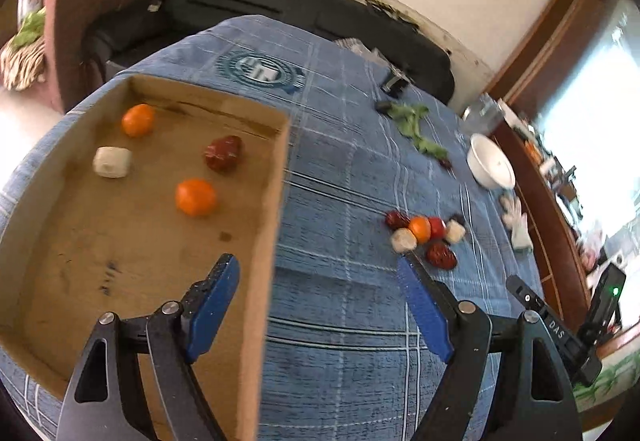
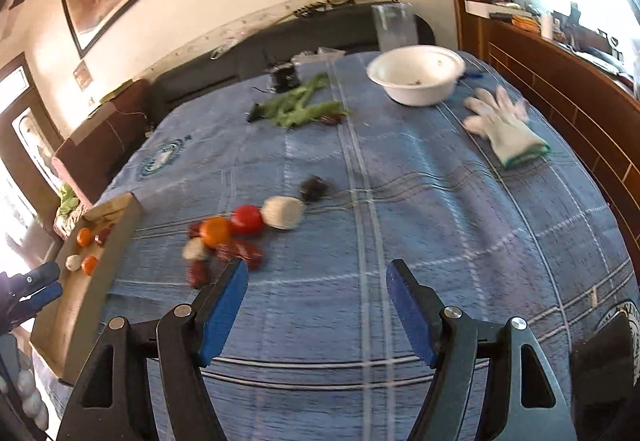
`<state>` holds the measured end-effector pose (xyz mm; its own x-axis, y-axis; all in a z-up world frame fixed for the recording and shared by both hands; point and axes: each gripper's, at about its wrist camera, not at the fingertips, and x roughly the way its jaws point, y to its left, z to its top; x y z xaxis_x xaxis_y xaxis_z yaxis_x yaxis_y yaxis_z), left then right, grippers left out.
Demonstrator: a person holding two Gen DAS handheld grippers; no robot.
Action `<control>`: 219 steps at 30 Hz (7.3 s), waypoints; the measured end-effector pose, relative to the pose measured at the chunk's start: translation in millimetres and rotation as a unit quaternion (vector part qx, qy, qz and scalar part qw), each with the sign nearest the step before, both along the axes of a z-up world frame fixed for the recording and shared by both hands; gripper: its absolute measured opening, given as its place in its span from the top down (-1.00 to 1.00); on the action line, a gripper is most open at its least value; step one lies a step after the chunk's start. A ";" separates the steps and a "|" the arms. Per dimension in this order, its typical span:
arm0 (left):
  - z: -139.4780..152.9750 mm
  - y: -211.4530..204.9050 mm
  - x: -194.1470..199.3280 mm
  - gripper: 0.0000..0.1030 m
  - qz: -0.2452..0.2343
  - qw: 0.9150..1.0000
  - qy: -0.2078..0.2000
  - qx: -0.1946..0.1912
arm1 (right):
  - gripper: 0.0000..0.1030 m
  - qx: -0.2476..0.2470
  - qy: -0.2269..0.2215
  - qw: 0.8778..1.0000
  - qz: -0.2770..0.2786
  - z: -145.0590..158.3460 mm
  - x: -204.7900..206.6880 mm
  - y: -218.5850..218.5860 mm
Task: Organize fruits
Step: 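Withdraw both open tools from the tray back toward the remaining fruits, then grasp a large red date with the right tool while the left tool grasps a small red date, then carry both red dates into the cardboard tray and open both tools, then move both tools back toward the remaining fruits, right tool nearing a white cake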
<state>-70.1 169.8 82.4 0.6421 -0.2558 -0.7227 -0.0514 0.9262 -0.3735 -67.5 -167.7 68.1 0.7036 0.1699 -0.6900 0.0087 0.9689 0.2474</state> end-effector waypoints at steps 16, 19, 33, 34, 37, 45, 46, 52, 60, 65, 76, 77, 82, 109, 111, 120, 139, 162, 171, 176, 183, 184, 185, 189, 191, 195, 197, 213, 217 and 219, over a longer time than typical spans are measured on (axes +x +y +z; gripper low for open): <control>-27.7 -59.1 11.8 -0.45 -0.064 0.997 0.016 0.051 | -0.47 0.021 0.028 0.998 0.052 -17.4 59.5 27.8; -29.2 -62.3 12.4 -0.11 -0.074 0.995 0.012 0.059 | -0.33 0.032 0.036 0.996 0.070 -20.1 72.0 35.7; -47.5 -80.1 25.1 -0.07 -0.100 0.992 0.033 0.067 | 0.16 -0.007 0.049 0.990 0.132 -43.2 76.8 70.9; -48.0 -82.6 26.5 -0.06 -0.103 0.992 0.033 0.067 | 0.16 -0.005 0.048 0.991 0.128 -43.3 76.2 69.0; -46.8 -91.5 30.7 -0.06 -0.111 0.991 0.028 0.074 | 0.16 0.003 0.043 0.994 0.105 -41.0 73.9 56.2; -52.0 -129.5 57.5 0.09 -0.142 0.986 0.014 0.089 | 0.16 0.031 0.045 0.997 0.061 -40.8 73.9 24.4; -54.3 -133.6 61.3 0.17 -0.145 0.985 0.016 0.092 | 0.16 0.032 0.045 0.997 0.060 -40.1 73.9 23.6; -62.8 -148.1 69.8 0.54 -0.146 0.983 0.008 0.110 | 0.16 0.021 0.037 0.998 0.054 -36.4 73.2 24.7; -58.9 -141.7 60.5 0.54 -0.133 0.986 -0.007 0.103 | 0.16 -0.005 0.018 0.998 0.057 -32.5 68.0 33.0; -45.0 -128.9 46.5 0.53 -0.118 0.989 -0.018 0.089 | 0.16 -0.017 0.001 0.998 0.063 -27.9 63.3 38.5; -18.1 -76.7 16.5 0.53 -0.050 0.992 -0.037 0.107 | 0.16 -0.058 -0.016 0.996 0.069 -28.0 55.2 53.7; -15.2 -72.2 14.0 0.53 -0.044 0.992 -0.041 0.109 | 0.16 -0.061 -0.016 0.996 0.069 -28.2 55.5 54.4; -4.7 -53.3 2.1 0.53 -0.021 0.992 -0.054 0.114 | 0.16 -0.080 -0.029 0.995 0.062 -26.4 50.1 57.8; 2.7 129.9 -17.1 0.52 0.143 0.986 -0.025 0.083 | 0.14 -0.063 -0.052 0.957 0.279 30.1 12.0 255.8; -3.0 140.6 -11.4 0.52 0.145 0.986 -0.013 0.086 | 0.14 -0.068 -0.046 0.952 0.296 25.3 16.2 276.2; -30.9 159.2 17.0 0.52 0.140 0.986 0.051 0.077 | 0.13 -0.106 -0.007 0.931 0.349 -10.1 28.5 339.8; -22.7 156.6 6.6 0.03 0.150 0.986 0.036 0.063 | -0.29 -0.105 -0.032 0.930 0.350 -8.5 22.5 344.3; 19.3 21.9 -38.0 -0.51 0.057 0.989 -0.055 0.123 | -0.46 0.003 -0.035 0.990 0.136 6.3 -9.7 136.0; 13.5 -25.2 -34.5 -0.51 0.033 0.980 -0.048 0.191 | -0.49 0.024 -0.030 0.993 0.113 -3.1 -12.7 106.4; 11.0 -33.2 -30.9 -0.51 0.028 0.979 -0.041 0.200 | -0.49 0.033 -0.027 0.994 0.104 -6.5 -11.6 93.2; 3.9 -44.5 -24.1 -0.51 0.013 0.978 -0.032 0.204 | -0.50 0.038 -0.019 0.994 0.098 -11.2 -12.1 82.0; 2.9 -45.2 -23.3 -0.51 0.011 0.979 -0.031 0.204 | -0.50 0.039 -0.018 0.994 0.098 -11.7 -11.6 81.1; 1.8 -46.0 -22.5 -0.51 0.009 0.979 -0.030 0.203 | -0.50 0.039 -0.016 0.994 0.098 -12.1 -11.3 80.0; -3.0 -44.4 -17.7 -0.51 0.004 0.982 -0.021 0.189 | -0.50 0.023 -0.018 0.995 0.095 -6.1 -8.3 71.0; -5.1 -42.2 -15.0 -0.51 0.004 0.983 -0.017 0.183 | -0.50 0.010 -0.024 0.996 0.087 1.1 -6.1 61.1; -11.3 -39.2 -9.0 -0.51 0.003 0.986 -0.007 0.167 | -0.56 -0.018 -0.036 0.998 0.047 17.1 7.1 27.9; -14.8 -40.8 -5.6 -0.51 -0.003 0.988 -0.002 0.156 | -0.56 -0.021 -0.036 0.999 0.025 21.4 17.9 10.8; -25.9 -86.9 32.5 -0.50 -0.074 0.985 -0.003 0.155 | -0.24 0.048 0.055 0.997 0.038 -33.0 107.9 22.0; -35.7 -98.6 49.8 -0.27 -0.094 0.984 0.001 0.155 | -0.23 0.033 0.055 0.997 0.042 -41.5 110.3 29.4; -43.6 -104.9 61.3 -0.16 -0.103 0.984 0.014 0.145 | -0.17 0.031 0.053 0.997 0.043 -41.6 111.6 28.4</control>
<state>-8.8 64.9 38.8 0.5761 -0.1595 -0.8017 0.1425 0.9854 -0.0936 44.1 -139.3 26.5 0.6085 0.2711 -0.7458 -0.0455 0.9502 0.3083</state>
